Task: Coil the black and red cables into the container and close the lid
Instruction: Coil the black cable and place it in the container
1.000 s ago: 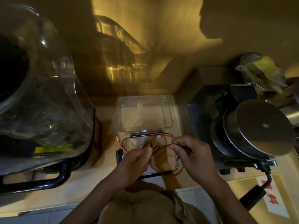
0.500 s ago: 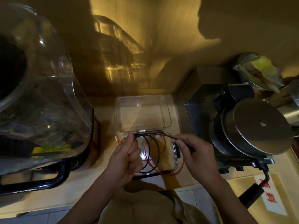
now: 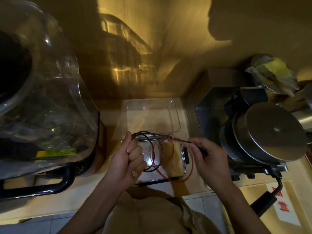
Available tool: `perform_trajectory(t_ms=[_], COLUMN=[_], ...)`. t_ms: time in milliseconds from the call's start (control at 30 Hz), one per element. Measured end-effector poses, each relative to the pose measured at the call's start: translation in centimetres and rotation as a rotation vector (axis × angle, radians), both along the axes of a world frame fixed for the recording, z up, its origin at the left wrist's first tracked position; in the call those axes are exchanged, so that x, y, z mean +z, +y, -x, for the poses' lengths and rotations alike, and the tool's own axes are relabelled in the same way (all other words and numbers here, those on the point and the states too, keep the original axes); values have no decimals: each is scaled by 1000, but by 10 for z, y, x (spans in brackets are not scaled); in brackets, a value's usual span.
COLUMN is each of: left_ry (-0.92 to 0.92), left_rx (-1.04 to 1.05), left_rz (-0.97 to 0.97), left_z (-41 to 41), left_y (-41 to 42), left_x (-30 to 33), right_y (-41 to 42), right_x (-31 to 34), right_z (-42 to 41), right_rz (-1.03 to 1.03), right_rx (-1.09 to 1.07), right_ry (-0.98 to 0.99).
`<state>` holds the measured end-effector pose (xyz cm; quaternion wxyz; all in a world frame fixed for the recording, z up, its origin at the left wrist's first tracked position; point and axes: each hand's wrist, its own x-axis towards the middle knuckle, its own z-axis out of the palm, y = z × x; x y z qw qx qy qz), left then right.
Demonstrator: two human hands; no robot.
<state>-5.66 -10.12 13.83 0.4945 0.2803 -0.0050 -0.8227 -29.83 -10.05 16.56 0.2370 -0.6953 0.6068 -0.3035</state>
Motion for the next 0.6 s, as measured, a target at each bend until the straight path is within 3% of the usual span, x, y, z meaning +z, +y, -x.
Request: perform_trajectory(t_ms=[267,433,600], left_ry=[139,178,48], left_rx=[-7,-2,61], left_rz=[88,139,133], left_z=[-8,-8,-2], left_y=[-4,-8,-9], left_x=[-6,-11,-12], right_y=[2,6,14], right_x=[-2,-14,-21], right_z=[10,5,-9], right_rz=[-46,-233,-353], right_rx=[-166,-36,181], right_ry=[9,186,324])
